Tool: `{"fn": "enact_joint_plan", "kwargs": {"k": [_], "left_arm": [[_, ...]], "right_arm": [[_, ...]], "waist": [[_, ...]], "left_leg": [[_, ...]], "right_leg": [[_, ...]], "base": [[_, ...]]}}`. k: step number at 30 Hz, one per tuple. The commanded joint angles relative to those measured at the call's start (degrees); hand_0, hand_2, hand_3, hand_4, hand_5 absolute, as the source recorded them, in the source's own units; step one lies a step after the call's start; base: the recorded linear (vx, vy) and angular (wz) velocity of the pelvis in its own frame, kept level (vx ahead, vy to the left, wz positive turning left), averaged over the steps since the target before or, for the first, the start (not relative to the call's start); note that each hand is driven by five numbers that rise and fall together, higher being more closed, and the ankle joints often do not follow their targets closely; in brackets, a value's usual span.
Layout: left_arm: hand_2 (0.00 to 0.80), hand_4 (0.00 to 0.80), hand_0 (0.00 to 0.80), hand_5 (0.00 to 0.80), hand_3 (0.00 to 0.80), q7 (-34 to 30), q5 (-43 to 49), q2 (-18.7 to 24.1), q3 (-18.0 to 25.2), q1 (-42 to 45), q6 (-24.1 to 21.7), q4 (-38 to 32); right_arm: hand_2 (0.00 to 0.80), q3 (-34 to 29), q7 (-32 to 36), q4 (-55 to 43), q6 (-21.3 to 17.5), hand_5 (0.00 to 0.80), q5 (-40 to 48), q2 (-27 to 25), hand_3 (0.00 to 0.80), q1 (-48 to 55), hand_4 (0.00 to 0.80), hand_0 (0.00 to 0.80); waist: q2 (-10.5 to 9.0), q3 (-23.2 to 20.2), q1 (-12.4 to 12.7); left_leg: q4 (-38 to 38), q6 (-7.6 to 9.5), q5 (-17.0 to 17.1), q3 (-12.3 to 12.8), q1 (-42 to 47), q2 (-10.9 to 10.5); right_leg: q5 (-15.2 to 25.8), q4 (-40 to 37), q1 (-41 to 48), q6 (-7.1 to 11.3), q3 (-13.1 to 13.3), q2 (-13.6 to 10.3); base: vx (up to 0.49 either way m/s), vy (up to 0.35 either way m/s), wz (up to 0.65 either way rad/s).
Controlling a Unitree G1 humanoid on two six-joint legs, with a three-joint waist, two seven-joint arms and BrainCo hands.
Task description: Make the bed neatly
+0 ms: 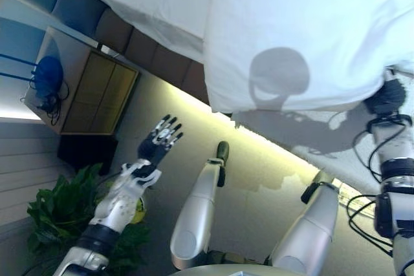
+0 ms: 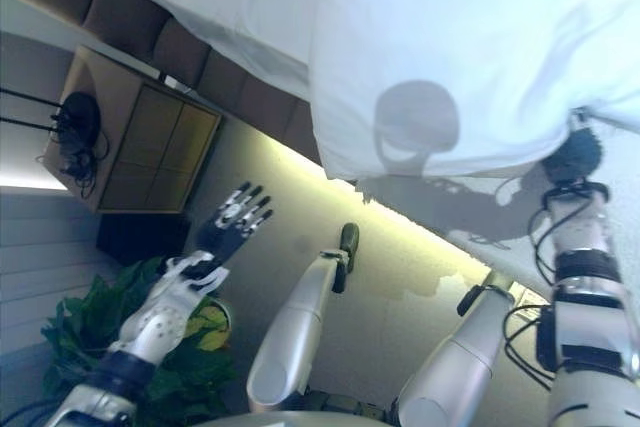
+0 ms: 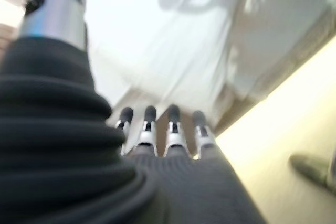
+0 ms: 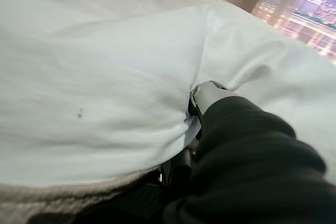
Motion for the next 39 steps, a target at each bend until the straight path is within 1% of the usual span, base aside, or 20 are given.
{"fn": "enact_joint_plan", "kwargs": {"k": [1,2,3,5,10,13,16,17,18,20,21,23,25,27,29,32,35,39], "left_arm": [[0.000,0.000,0.000,0.000,0.000,3.17,-5.14,-3.66,-1.84,-5.10,0.06,5.03],[0.000,0.000,0.000,0.000,0.000,3.51,-5.61,-4.19,-2.11,-5.52,-0.08,5.61],[0.000,0.000,0.000,0.000,0.000,4.10,-7.59,-5.74,-2.88,-6.62,0.01,6.88],[0.000,0.000,0.000,0.000,0.000,4.30,-9.76,-7.91,-3.72,-7.91,1.07,8.05],[0.000,0.000,0.000,0.000,0.000,7.06,-10.27,-10.64,-7.14,-9.90,1.55,8.52],[0.000,0.000,0.000,0.000,0.000,7.11,-16.85,-12.46,-7.55,-9.14,5.69,9.19],[0.000,0.000,0.000,0.000,0.000,6.78,-19.67,-13.65,-8.42,-8.52,9.52,10.54],[0.000,0.000,0.000,0.000,0.000,6.05,-23.86,-14.77,-9.32,-8.07,12.53,12.34],[0.000,0.000,0.000,0.000,0.000,4.19,-27.38,-15.95,-9.56,-7.49,14.72,13.95],[0.000,0.000,0.000,0.000,0.000,2.67,-32.99,-17.33,-9.80,-6.96,18.41,15.87],[0.000,0.000,0.000,0.000,0.000,2.44,-37.36,-17.58,-10.87,-6.76,19.36,16.69],[0.000,0.000,0.000,0.000,0.000,2.61,-41.46,-17.78,-11.69,-6.63,20.95,17.49],[0.000,0.000,0.000,0.000,0.000,2.72,-42.78,-18.32,-12.96,-7.11,21.17,18.77],[0.000,0.000,0.000,0.000,0.000,3.60,-40.30,-18.72,-14.51,-8.02,18.26,19.40],[0.000,0.000,0.000,0.000,0.000,4.79,-39.53,-19.35,-15.06,-9.03,14.90,20.13],[0.000,0.000,0.000,0.000,0.000,7.26,-41.29,-21.33,-13.21,-11.95,9.02,22.32],[0.000,0.000,0.000,0.000,0.000,9.48,-41.03,-23.35,-11.63,-15.02,3.30,23.33],[0.000,0.000,0.000,0.000,0.000,13.49,-35.48,-26.66,-9.63,-19.80,-6.94,24.61]], "right_arm": [[0.800,5.90,-2.00,-8.38,-0.39,0.800,-3.70,6.07,0.800,0.17,0.800,0.800],[0.800,6.32,-2.58,-9.13,-0.47,0.800,-3.72,6.81,0.800,0.18,0.800,0.800],[0.800,7.47,-3.56,-10.95,-0.66,0.800,-3.82,8.79,0.800,0.15,0.800,0.800],[0.800,8.69,-4.85,-13.36,0.23,0.800,-2.00,11.24,0.800,0.01,0.800,0.800],[0.800,12.75,-8.20,-20.80,1.56,0.800,-2.19,16.28,0.800,0.15,0.800,0.800],[0.800,15.96,-10.65,-25.62,1.48,0.800,-4.05,19.83,0.800,1.32,0.800,0.800],[0.800,17.61,-12.64,-27.22,0.53,0.800,-5.59,20.89,0.800,1.57,0.800,0.800],[0.800,18.32,-13.98,-27.89,0.34,0.800,-5.73,21.36,0.800,1.39,0.800,0.800],[0.800,18.64,-15.16,-28.37,0.46,0.800,-5.68,21.59,0.800,1.05,0.800,0.800],[0.800,18.94,-16.02,-28.44,0.60,0.800,-4.96,21.55,0.800,0.44,0.800,0.800],[0.800,19.29,-16.19,-28.41,0.38,0.800,-4.44,21.35,0.800,0.13,0.800,0.800],[0.800,19.70,-16.62,-28.73,0.07,0.800,-4.15,21.19,0.800,-0.01,0.800,0.800],[0.800,19.91,-16.98,-29.27,-0.06,0.800,-3.67,21.15,0.800,-0.08,0.800,0.800],[0.800,20.20,-16.80,-29.54,-0.25,0.800,-2.66,21.03,0.800,0.07,0.800,0.800],[0.800,20.41,-16.22,-29.43,-0.44,0.800,-1.90,21.27,0.800,0.17,0.800,0.800],[0.800,20.45,-15.80,-29.50,-0.46,0.800,-1.79,21.99,0.800,-0.20,0.800,0.800],[0.800,20.46,-15.27,-29.34,-0.47,0.800,-1.04,22.21,0.800,-0.91,0.800,0.800],[0.800,20.53,-14.92,-31.22,0.02,0.800,-0.28,22.71,0.800,-2.42,0.800,0.800]], "waist": [[-2.12,-2.58,-0.40],[-2.26,-2.53,-0.56],[-2.75,-2.57,-0.94],[-3.36,-2.63,-1.37],[-4.54,-2.23,-2.00],[-5.17,-2.24,-2.32],[-5.28,-2.15,-2.49],[-5.21,-2.06,-2.70],[-5.16,-2.01,-2.90],[-5.10,-1.84,-3.21],[-5.11,-1.68,-3.37],[-5.27,-1.49,-3.59],[-5.59,-1.15,-3.83],[-6.04,-0.76,-4.02],[-6.47,-0.54,-4.07],[-7.21,-0.29,-4.53],[-7.39,-0.18,-5.01],[-7.62,0.05,-5.82]], "left_leg": [[-5.71,-0.30,4.80,-0.67,4.15,3.71],[-5.95,-0.29,4.92,-0.72,4.47,3.80],[-6.40,-0.27,5.19,-0.79,5.12,4.04],[-7.13,-0.17,5.51,-0.82,6.01,4.35],[-7.77,-0.16,6.14,-1.16,6.87,5.22],[-7.81,-0.37,6.30,-1.19,7.76,5.81],[-7.91,-0.37,6.49,-1.08,8.07,5.93],[-7.93,-0.41,6.64,-0.94,8.13,6.01],[-7.90,-0.40,6.74,-0.77,8.11,6.01],[-7.82,-0.34,6.73,-0.42,8.01,6.02],[-7.77,-0.38,6.73,-0.18,7.86,6.10],[-7.39,-0.43,6.72,0.01,7.35,6.16],[-6.98,-0.44,6.73,0.08,6.77,6.19],[-6.54,-0.47,6.85,0.09,6.10,6.29],[-6.27,-0.53,6.95,-0.05,5.63,6.39],[-5.69,-0.57,7.28,-0.02,4.63,6.58],[-6.04,-0.33,7.98,0.31,4.00,6.53],[-8.85,-0.49,10.52,0.92,3.22,6.54]], "right_leg": [[13.75,-11.18,1.47,2.14,3.74,-0.65],[13.85,-11.48,1.89,2.19,3.66,-0.61],[14.11,-12.02,2.71,2.34,3.57,-0.46],[14.47,-13.05,3.92,2.48,3.18,-0.29],[14.96,-13.98,5.40,2.54,2.73,0.15],[15.13,-14.79,6.78,2.54,2.61,0.30],[15.36,-15.15,7.32,2.54,2.54,0.19],[15.45,-15.17,7.40,2.54,2.63,0.13],[15.47,-15.22,7.41,2.54,2.74,0.13],[15.53,-15.53,7.46,2.54,2.74,0.03],[15.66,-15.86,7.54,2.54,2.67,-0.11],[15.81,-16.05,7.43,2.51,2.75,-0.10],[15.92,-16.22,7.35,2.46,2.78,-0.08],[16.18,-16.42,7.31,2.44,2.72,0.01],[16.24,-16.44,7.32,2.44,2.75,0.18],[16.07,-15.86,6.90,2.40,2.99,0.46],[16.12,-15.75,6.28,2.37,3.24,0.55],[16.56,-17.11,5.58,2.52,3.33,1.18]], "base": [[0.012,-0.021,-0.07],[0.027,-0.030,-0.10],[0.028,-0.023,-0.09],[0.029,-0.029,-0.10],[-0.007,-0.050,-0.07],[0.032,-0.015,-0.07],[0.012,0.013,-0.07],[0.006,0.041,-0.03],[0.008,0.054,-0.02],[-0.003,0.059,-0.02],[-0.011,0.044,-0.03],[-0.018,0.020,-0.04],[-0.011,0.004,-0.02],[0.000,0.000,0.00],[-0.001,-0.011,-0.02],[0.004,-0.010,-0.03],[-0.002,0.041,-0.01],[-0.018,0.082,-0.05]]}}
